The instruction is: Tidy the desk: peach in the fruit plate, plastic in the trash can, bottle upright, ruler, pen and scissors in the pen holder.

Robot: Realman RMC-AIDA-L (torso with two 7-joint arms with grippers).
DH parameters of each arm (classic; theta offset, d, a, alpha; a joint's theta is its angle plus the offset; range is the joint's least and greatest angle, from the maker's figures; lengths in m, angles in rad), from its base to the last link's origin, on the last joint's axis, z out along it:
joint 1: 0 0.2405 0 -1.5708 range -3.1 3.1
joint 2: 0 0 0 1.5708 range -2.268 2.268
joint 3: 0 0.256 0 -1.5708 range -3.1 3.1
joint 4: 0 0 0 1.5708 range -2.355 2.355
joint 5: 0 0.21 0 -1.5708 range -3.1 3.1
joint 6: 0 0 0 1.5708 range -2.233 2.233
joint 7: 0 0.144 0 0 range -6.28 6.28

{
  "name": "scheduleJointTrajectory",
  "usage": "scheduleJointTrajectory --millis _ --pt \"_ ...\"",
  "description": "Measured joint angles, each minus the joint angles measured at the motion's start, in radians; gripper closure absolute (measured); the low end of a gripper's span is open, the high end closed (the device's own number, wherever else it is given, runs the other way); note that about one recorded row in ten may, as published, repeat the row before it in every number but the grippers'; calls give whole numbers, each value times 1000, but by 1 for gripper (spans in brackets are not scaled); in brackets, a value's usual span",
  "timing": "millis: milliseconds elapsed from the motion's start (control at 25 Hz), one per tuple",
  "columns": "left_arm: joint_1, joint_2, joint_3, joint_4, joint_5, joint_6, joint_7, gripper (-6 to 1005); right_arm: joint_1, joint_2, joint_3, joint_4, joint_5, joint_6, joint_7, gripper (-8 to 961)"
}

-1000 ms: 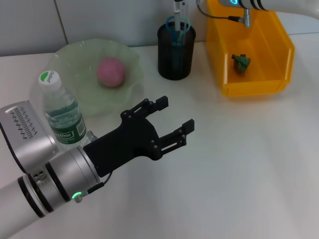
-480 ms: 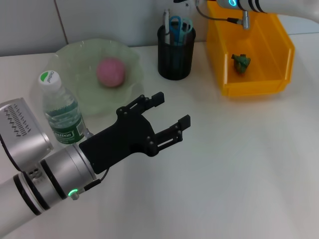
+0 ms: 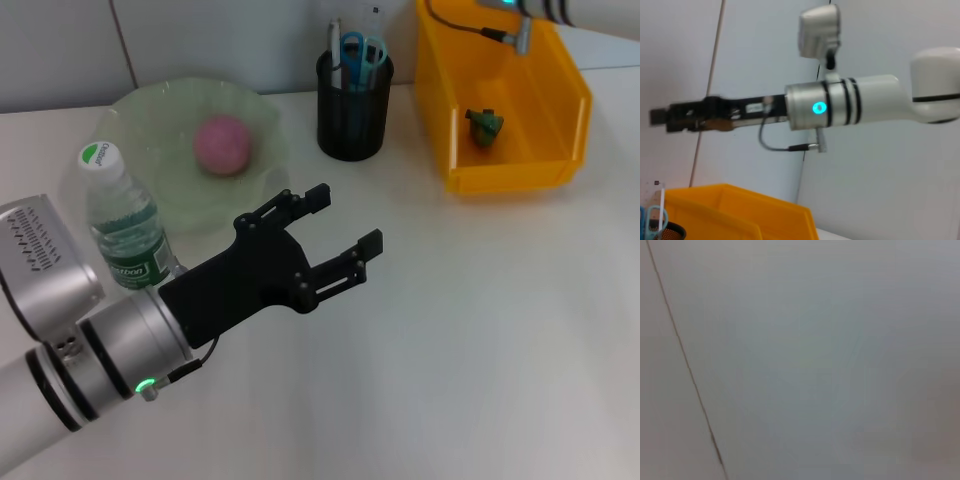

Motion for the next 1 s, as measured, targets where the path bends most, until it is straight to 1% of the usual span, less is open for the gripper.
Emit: scheduleJointTrajectory --millis 40,80,120,240,280,320,360,400,440,480,520,560,600,640,680,720,800,840,880,920,1000 --pt "1 2 0 -1 0 3 -2 186 -30 0 1 -22 37 -30 0 346" --pt "1 8 0 -8 0 19 -12 187 -100 -4 8 -69 132 -123 -2 347" --pt "1 8 0 -8 0 19 -12 187 -100 -4 8 -69 132 -123 -2 347" --pt "-9 16 -11 -42 0 62 -30 187 -204 -17 15 -115 263 -285 -36 348" --pt "-12 17 -16 -54 0 74 -32 187 -272 -32 16 -124 361 -421 -79 348" --pt "-12 17 -16 -54 0 74 -32 187 -272 -32 16 -124 361 -421 -79 349" --pt "-12 17 -16 -54 0 74 -32 187 -329 -46 17 -120 421 -534 -112 349" --pt "-16 19 -21 -67 5 89 -35 187 -329 -46 17 -120 421 -534 -112 349" --pt "-16 19 -21 -67 5 89 -35 187 -354 -54 20 -115 437 -590 -123 349" --pt "-30 34 -30 -86 30 117 -50 187 -397 -69 28 -99 442 -677 -130 350" --pt "-58 52 -54 -114 83 162 -95 187 -413 -76 31 -89 440 -711 -132 350" --pt "-58 52 -54 -114 83 162 -95 187 -426 -88 31 -67 436 -756 -137 350" --pt "-82 61 -85 -146 124 196 -125 187 -434 -98 31 -45 430 -789 -145 351" --pt "-82 61 -85 -146 124 196 -125 187 -434 -98 31 -45 430 -789 -145 351" --pt "-95 65 -103 -165 145 213 -141 187 -445 -119 29 7 404 -857 -168 351" --pt "-115 70 -132 -196 174 238 -166 187 -445 -119 29 7 404 -857 -168 352" --pt "-148 80 -180 -249 223 289 -209 187 -450 -139 30 57 344 -925 -198 352" --pt "-165 86 -205 -278 248 315 -227 187 -450 -143 30 71 311 -945 -208 353" --pt "-187 95 -236 -314 277 347 -243 187 -453 -147 28 89 241 -974 -226 353" --pt "-193 98 -246 -327 290 357 -248 187 -453 -147 28 89 241 -974 -226 353" --pt "-208 108 -261 -349 320 373 -259 187 -456 -138 28 94 162 -981 -245 354"
